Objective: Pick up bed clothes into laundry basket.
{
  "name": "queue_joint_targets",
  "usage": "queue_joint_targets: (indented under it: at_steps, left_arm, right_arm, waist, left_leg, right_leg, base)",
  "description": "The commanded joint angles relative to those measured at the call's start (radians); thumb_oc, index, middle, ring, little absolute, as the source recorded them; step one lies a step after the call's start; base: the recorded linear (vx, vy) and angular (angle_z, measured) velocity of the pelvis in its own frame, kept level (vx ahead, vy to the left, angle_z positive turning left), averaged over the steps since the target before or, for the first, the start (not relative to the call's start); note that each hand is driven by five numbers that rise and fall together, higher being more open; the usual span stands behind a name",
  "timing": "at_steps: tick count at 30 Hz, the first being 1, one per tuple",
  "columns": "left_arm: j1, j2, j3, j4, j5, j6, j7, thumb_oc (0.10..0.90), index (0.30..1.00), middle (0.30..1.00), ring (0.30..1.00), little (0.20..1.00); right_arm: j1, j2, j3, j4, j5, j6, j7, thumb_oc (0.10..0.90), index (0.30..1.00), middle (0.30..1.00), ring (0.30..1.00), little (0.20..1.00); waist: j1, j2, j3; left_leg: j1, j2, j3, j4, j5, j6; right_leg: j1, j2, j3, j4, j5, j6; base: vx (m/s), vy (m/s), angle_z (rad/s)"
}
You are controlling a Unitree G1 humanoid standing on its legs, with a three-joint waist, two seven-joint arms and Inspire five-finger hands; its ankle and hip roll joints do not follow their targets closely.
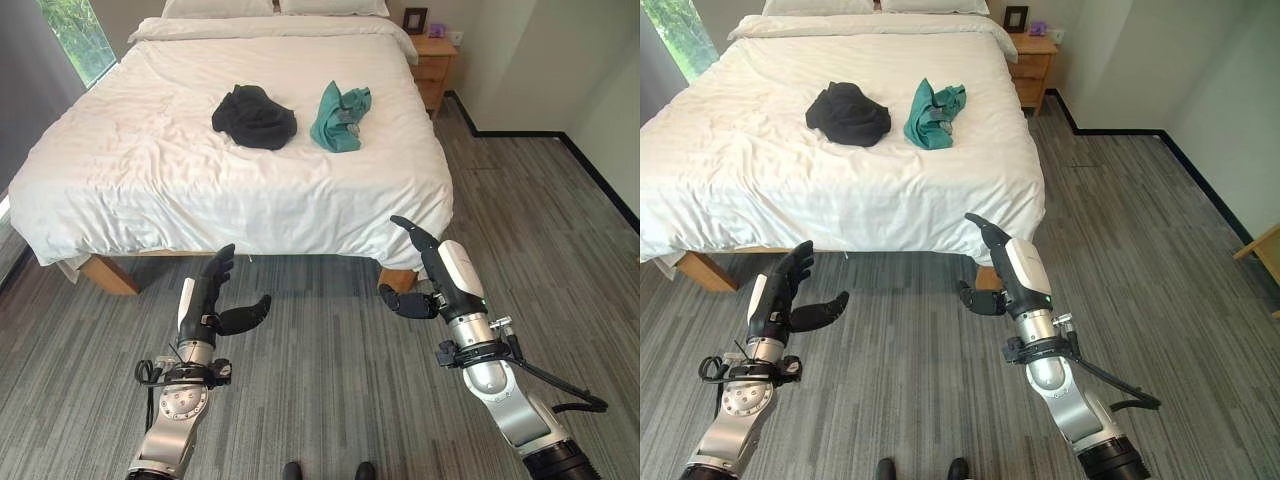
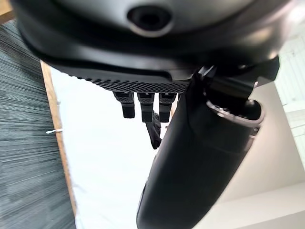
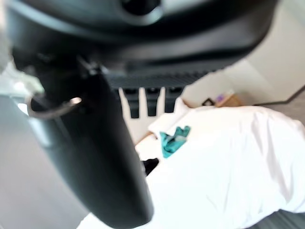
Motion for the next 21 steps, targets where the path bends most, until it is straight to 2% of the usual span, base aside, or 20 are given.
queue_joint_targets:
  at_steps: [1,2,3,5,7,8,9,10,11,13,14,15,16,17,18,19,20,21]
  left_arm:
    - [-0.099,0.032,0.034,-0.031,-0.038,-0.078,0.014,0.8,0.9,0.9,0.9,0.9]
    - [-0.095,0.031,0.031,-0.029,-0.042,-0.075,0.008,0.8,0.9,0.9,0.9,0.9]
    - [-0.094,0.031,0.031,-0.03,-0.043,-0.075,0.008,0.8,0.9,0.9,0.9,0.9]
    - [-0.074,0.031,0.032,-0.039,-0.037,-0.068,0.002,0.8,0.9,0.9,0.9,0.9]
    - [-0.058,0.029,0.031,-0.045,-0.016,-0.06,0.0,0.8,0.9,0.9,0.9,0.9]
    - [-0.057,0.029,0.029,-0.044,0.008,-0.05,0.007,0.8,0.9,0.9,0.9,0.9]
    - [-0.041,0.031,0.045,-0.057,0.01,-0.05,0.004,0.8,0.9,0.9,0.9,0.9]
    - [-0.039,0.031,0.044,-0.058,0.01,-0.05,0.004,0.8,0.9,0.9,0.9,0.9]
    - [-0.029,0.031,0.048,-0.068,0.026,-0.045,0.003,0.8,0.9,0.9,0.9,0.9]
    - [-0.027,0.054,0.044,-0.077,0.055,-0.038,-0.013,0.8,0.9,0.9,0.9,0.9]
    - [-0.027,0.055,0.043,-0.077,0.055,-0.038,-0.013,0.8,0.9,0.9,0.9,0.9]
    - [-0.042,0.078,0.038,-0.077,0.071,-0.03,-0.014,0.8,0.9,0.9,0.9,0.9]
    - [-0.043,0.079,0.038,-0.077,0.071,-0.03,-0.014,0.8,0.9,0.9,0.9,0.9]
    - [-0.056,0.091,0.033,-0.08,0.078,-0.029,-0.007,0.8,0.9,0.9,0.9,0.9]
    - [-0.056,0.091,0.033,-0.079,0.078,-0.029,-0.007,0.8,0.9,0.9,0.9,0.9]
    - [-0.062,0.1,0.037,-0.08,0.086,-0.027,0.003,0.8,0.9,0.9,0.9,0.9]
    - [-0.067,0.106,0.043,-0.086,0.086,-0.028,0.007,0.8,0.9,0.9,0.9,0.9]
    - [-0.067,0.106,0.043,-0.086,0.086,-0.028,0.007,0.8,0.9,0.9,0.9,0.9]
  right_arm:
    - [-0.058,-0.074,-0.082,-0.094,0.033,-0.052,-0.018,0.8,0.9,0.9,0.9,0.9]
    - [-0.048,-0.074,-0.089,-0.094,0.034,-0.044,-0.012,0.8,0.9,0.9,0.9,0.9]
    - [-0.047,-0.074,-0.09,-0.096,0.034,-0.043,-0.011,0.8,0.9,0.9,0.9,0.9]
    - [-0.04,-0.077,-0.091,-0.093,0.032,-0.036,-0.007,0.8,0.9,0.9,0.9,0.9]
    - [-0.05,-0.08,-0.087,-0.072,0.032,-0.031,-0.012,0.8,0.9,0.9,0.9,0.9]
    - [-0.062,-0.084,-0.091,-0.05,0.027,-0.021,-0.024,0.8,0.9,0.9,0.9,0.9]
    - [-0.045,-0.083,-0.098,-0.063,0.023,-0.022,-0.015,0.8,0.9,0.9,0.9,0.9]
    - [-0.042,-0.083,-0.099,-0.064,0.023,-0.022,-0.014,0.8,0.9,0.9,0.9,0.9]
    - [-0.027,-0.07,-0.104,-0.069,0.015,-0.025,-0.009,0.8,0.9,0.9,0.9,0.9]
    - [0.0,-0.043,-0.115,-0.064,-0.002,-0.028,-0.001,0.8,0.9,0.9,0.9,0.9]
    - [0.001,-0.042,-0.116,-0.064,-0.002,-0.028,-0.001,0.8,0.9,0.9,0.9,0.9]
    - [0.009,-0.026,-0.119,-0.062,-0.009,-0.025,-0.003,0.8,0.9,0.9,0.9,0.9]
    - [0.009,-0.026,-0.119,-0.062,-0.01,-0.025,-0.003,0.8,0.9,0.9,0.9,0.9]
    - [0.007,-0.009,-0.119,-0.064,-0.011,-0.028,-0.003,0.8,0.9,0.9,0.9,0.9]
    - [0.007,-0.009,-0.119,-0.065,-0.011,-0.028,-0.003,0.8,0.9,0.9,0.9,0.9]
    - [0.005,0.001,-0.119,-0.06,-0.011,-0.029,-0.007,0.8,0.9,0.9,0.9,0.9]
    - [0.006,0.015,-0.12,-0.064,-0.002,-0.031,-0.006,0.8,0.9,0.9,0.9,0.9]
    - [0.006,0.015,-0.12,-0.064,-0.002,-0.031,-0.006,0.8,0.9,0.9,0.9,0.9]
  waist:
    - [0.018,-0.038,0.041]
    - [0.013,-0.04,0.037]
    - [0.016,-0.041,0.035]
    - [0.024,-0.042,0.029]
    - [0.037,-0.03,0.014]
    - [0.051,-0.031,0.007]
    - [0.053,-0.03,-0.009]
    - [0.054,-0.031,-0.011]
    - [0.054,-0.03,-0.019]
    - [0.051,-0.058,-0.036]
    - [0.054,-0.06,-0.036]
    - [0.042,-0.072,-0.033]
    - [0.044,-0.074,-0.033]
    - [0.018,-0.071,-0.018]
    - [0.02,-0.072,-0.018]
    - [0.009,-0.063,-0.012]
    - [-0.008,-0.047,0.001]
    - [-0.008,-0.047,0.001]
  left_leg:
    - [-0.198,0.159,0.106,0.383,0.035,-0.139]
    - [-0.213,0.166,0.144,0.382,0.019,-0.118]
    - [-0.213,0.166,0.147,0.382,0.017,-0.117]
    - [-0.24,0.133,0.202,0.319,-0.028,-0.083]
    - [-0.241,0.091,0.225,0.158,0.014,-0.07]
    - [-0.289,0.098,0.232,0.045,0.05,-0.077]
    - [-0.269,0.093,0.226,-0.008,0.05,-0.069]
    - [-0.269,0.093,0.227,-0.008,0.049,-0.068]
    - [-0.264,0.089,0.212,-0.007,0.072,-0.057]
    - [-0.23,0.064,0.231,-0.001,0.064,-0.026]
    - [-0.229,0.063,0.234,-0.001,0.064,-0.025]
    - [-0.18,0.046,0.251,-0.006,0.028,0.002]
    - [-0.18,0.045,0.253,-0.006,0.027,0.003]
    - [-0.126,0.034,0.251,-0.016,-0.004,0.022]
    - [-0.127,0.033,0.253,-0.016,-0.005,0.024]
    - [-0.098,0.036,0.257,-0.021,-0.024,0.032]
    - [-0.059,0.046,0.257,-0.022,-0.049,0.035]
    - [-0.059,0.045,0.256,-0.022,-0.05,0.035]
  right_leg:
    - [0.124,-0.057,-0.005,0.005,-0.157,0.034]
    - [0.129,-0.056,-0.007,0.005,-0.168,0.033]
    - [0.128,-0.057,-0.005,0.005,-0.169,0.034]
    - [0.135,-0.063,0.0,0.005,-0.184,0.044]
    - [0.139,-0.056,0.019,0.005,-0.196,0.063]
    - [0.156,-0.055,0.015,0.005,-0.218,0.077]
    - [0.16,-0.055,0.016,0.005,-0.217,0.091]
    - [0.159,-0.056,0.017,0.005,-0.217,0.092]
    - [0.169,-0.056,0.019,0.005,-0.221,0.099]
    - [0.177,-0.084,0.044,0.084,-0.215,0.117]
    - [0.174,-0.086,0.047,0.09,-0.218,0.118]
    - [0.113,-0.109,0.056,0.251,-0.169,0.156]
    - [0.108,-0.111,0.059,0.259,-0.173,0.157]
    - [0.031,-0.126,0.078,0.441,-0.06,0.197]
    - [0.026,-0.128,0.082,0.448,-0.063,0.198]
    - [-0.021,-0.138,0.086,0.524,-0.028,0.21]
    - [-0.09,-0.15,0.066,0.585,-0.015,0.205]
    - [-0.091,-0.151,0.065,0.587,-0.017,0.205]
  base:
    - [0.14,-0.204,0.12]
    - [0.15,-0.198,0.51]
    - [0.16,0.011,0.63]
    - [0.27,0.076,0.07]
    - [0.42,0.176,-0.26]
    - [0.48,0.189,-0.14]
    - [0.39,0.142,-0.23]
    - [0.29,0.094,-0.15]
    - [0.44,0.16,-0.29]
    - [0.49,0.194,-0.37]
    - [0.34,0.168,-0.47]
    - [0.21,0.117,-0.48]
    - [0.37,0.237,-0.22]
    - [0.16,0.132,0.04]
    - [0.26,0.182,0.25]
    - [0.26,0.119,0.14]
    - [0.27,0.114,0.12]
    - [0.27,0.078,-0.04]
